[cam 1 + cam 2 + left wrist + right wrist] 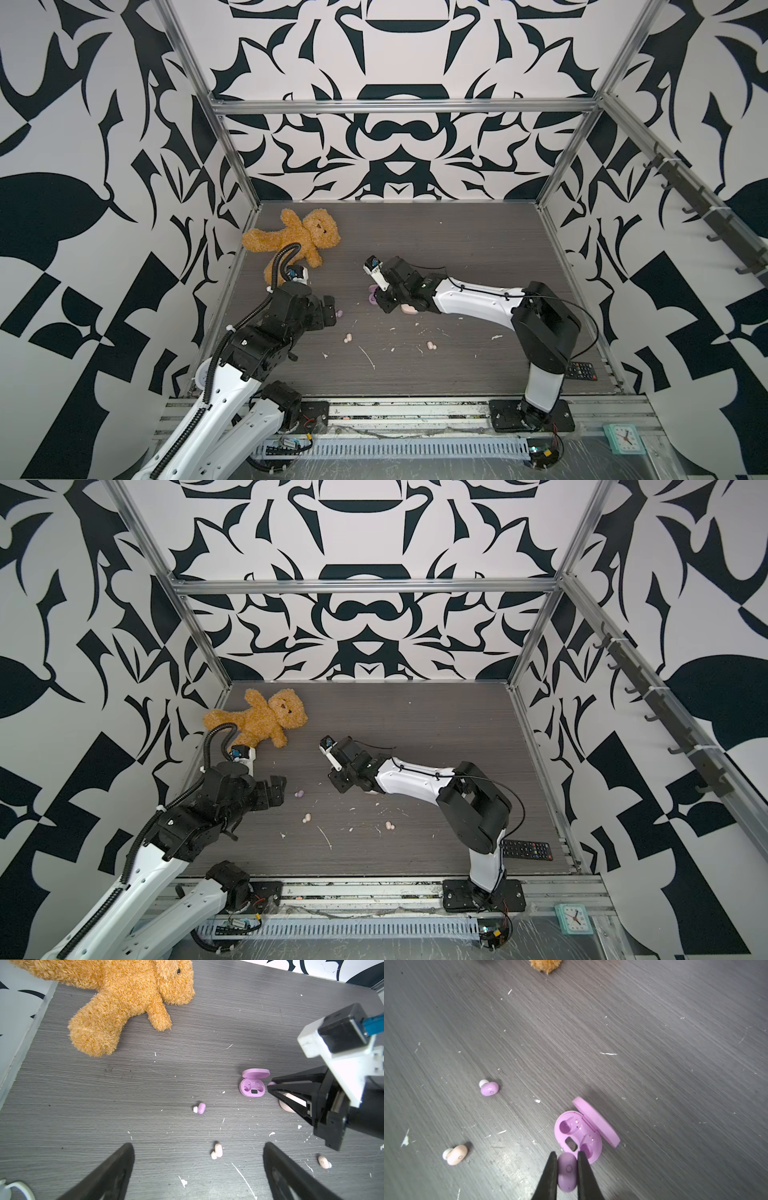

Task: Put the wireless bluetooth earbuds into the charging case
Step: 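Lift the lilac earbud with the right gripper and carry it over the case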

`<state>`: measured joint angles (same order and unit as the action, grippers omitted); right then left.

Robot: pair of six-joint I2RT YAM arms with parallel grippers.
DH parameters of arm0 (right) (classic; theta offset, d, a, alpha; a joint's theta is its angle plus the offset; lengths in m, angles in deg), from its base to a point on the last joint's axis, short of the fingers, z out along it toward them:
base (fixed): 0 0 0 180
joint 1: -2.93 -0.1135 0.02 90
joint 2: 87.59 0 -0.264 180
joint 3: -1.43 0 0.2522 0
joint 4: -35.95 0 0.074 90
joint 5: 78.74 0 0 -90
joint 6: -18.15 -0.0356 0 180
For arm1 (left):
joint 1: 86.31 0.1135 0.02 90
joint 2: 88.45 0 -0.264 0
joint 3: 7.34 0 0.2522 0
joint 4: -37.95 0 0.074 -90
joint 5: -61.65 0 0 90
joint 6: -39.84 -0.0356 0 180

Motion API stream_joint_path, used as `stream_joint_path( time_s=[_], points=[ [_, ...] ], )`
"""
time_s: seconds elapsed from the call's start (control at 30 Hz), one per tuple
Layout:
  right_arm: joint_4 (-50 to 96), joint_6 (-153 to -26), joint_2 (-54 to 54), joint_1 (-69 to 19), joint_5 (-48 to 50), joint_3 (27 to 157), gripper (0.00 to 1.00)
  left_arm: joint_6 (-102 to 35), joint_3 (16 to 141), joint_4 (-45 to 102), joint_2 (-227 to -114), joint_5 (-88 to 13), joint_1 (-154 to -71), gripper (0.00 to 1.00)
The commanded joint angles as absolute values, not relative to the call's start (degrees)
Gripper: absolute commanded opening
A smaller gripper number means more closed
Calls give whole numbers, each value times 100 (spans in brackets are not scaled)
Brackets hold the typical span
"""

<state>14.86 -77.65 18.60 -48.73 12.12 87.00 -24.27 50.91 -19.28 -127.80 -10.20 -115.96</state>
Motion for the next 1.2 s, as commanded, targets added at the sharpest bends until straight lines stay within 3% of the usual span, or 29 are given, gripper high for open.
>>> stream_joint_path(
  time_s=[0.0,1.17],
  points=[
    [1731,-7677,1875,-4837,1277,8717,0,-2450,4984,-1884,-12802,-1060,-11607,99],
    [1825,-7545,2463,-4643,1170,8884,0,-2476,4981,-1865,-12876,-1113,-11607,99]
  ],
)
